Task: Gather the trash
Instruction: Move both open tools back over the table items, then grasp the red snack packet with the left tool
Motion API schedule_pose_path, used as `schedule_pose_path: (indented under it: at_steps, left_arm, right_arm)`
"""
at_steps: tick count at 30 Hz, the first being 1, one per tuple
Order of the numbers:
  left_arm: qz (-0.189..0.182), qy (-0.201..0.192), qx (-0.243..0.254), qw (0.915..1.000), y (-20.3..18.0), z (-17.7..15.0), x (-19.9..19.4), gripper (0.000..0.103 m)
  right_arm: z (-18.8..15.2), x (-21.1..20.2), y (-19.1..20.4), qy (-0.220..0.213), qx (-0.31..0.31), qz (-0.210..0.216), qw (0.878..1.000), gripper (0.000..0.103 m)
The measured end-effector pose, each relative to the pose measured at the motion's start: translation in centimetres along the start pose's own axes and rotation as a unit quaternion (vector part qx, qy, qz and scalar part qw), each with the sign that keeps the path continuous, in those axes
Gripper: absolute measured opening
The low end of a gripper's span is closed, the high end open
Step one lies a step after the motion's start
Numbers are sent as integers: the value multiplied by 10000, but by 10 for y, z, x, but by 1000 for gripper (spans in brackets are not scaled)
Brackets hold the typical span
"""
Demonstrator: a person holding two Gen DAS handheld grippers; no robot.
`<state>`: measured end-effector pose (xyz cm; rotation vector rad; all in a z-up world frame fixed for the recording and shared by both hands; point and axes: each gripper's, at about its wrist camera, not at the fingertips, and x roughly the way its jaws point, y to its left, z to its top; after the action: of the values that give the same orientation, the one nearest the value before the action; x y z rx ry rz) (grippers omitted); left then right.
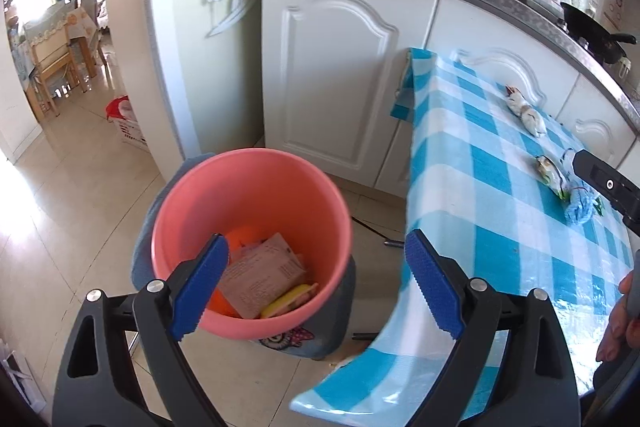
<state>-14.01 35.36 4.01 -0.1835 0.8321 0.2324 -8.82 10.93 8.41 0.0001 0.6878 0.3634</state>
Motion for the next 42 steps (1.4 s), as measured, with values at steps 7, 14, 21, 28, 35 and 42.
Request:
schedule_pose_path:
  at_steps: [7,14,21,28,35,42]
  left_arm:
    - [-113,58,330,9994,-38,-3,-1,90]
    - [-157,105,599,9980,-72,-3,-2,90]
    - [-358,45,792,9962,-111,14,-7,90]
    - [-985,-54,804,9919,-171,68,4,91]
    - [-1340,-402,2350,9619,-289,140,59,91]
    - [-1531,-112,3459,9256,-382,186,140,91]
  right_arm:
    - [-10,-5,-40,-96,402,40,9991,94]
    - [-21,-6,-66,-106,525,124,9985,94]
    - [-19,-16,-121,-264,1069,23,9939,94]
    - [-18,-30,-190,-538,1813,-144,9819,94]
    - [-27,-34,-250,-625,2441,-137,9676,94]
    - [-35,-25,-282,-408,2762,-355,9596,94]
